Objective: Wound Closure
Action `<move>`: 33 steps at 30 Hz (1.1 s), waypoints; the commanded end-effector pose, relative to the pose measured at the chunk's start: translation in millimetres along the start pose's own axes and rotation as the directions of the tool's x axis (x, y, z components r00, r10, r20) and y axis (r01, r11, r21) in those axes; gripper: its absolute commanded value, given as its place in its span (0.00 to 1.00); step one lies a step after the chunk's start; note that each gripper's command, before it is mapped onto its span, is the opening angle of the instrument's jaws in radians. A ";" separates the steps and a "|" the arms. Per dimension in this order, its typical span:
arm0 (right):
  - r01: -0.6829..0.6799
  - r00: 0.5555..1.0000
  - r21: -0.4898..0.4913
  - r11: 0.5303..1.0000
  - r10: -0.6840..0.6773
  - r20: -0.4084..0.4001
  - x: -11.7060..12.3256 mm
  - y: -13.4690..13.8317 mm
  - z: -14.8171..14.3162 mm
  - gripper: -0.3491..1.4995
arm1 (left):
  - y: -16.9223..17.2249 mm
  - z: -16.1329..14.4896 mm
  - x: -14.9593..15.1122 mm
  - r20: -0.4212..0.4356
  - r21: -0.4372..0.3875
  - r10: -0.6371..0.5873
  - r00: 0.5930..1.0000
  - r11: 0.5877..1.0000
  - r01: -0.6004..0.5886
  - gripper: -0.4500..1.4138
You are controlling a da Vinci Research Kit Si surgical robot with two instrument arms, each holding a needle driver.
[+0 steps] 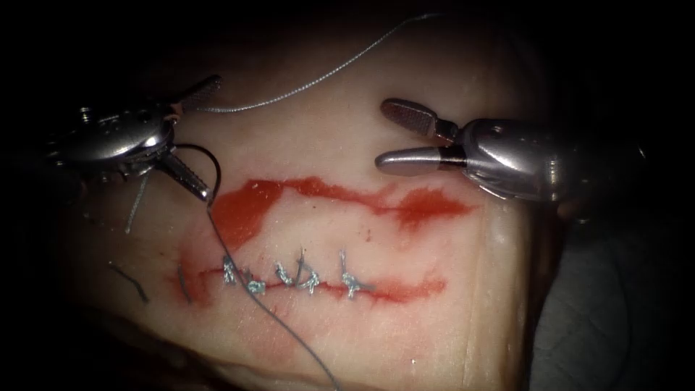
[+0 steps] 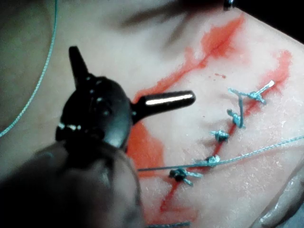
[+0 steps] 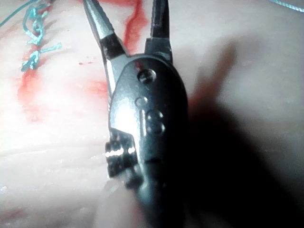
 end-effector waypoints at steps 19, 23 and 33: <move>-0.001 1.000 -0.002 1.000 0.001 0.003 -0.1 0.0 0.8 0.98 | 4.6 -3.9 2.1 -0.311 0.066 0.374 0.874 0.926 -0.373 0.90; -0.003 1.000 -0.004 1.000 0.003 0.003 -0.3 0.1 0.6 0.98 | 4.8 -4.0 4.2 -0.526 0.238 0.588 0.615 0.796 -0.557 0.77; -0.014 1.000 -0.009 1.000 0.014 0.020 -1.0 0.0 0.0 0.98 | 5.2 -3.3 6.1 -0.541 0.263 0.622 0.566 0.764 -0.589 0.57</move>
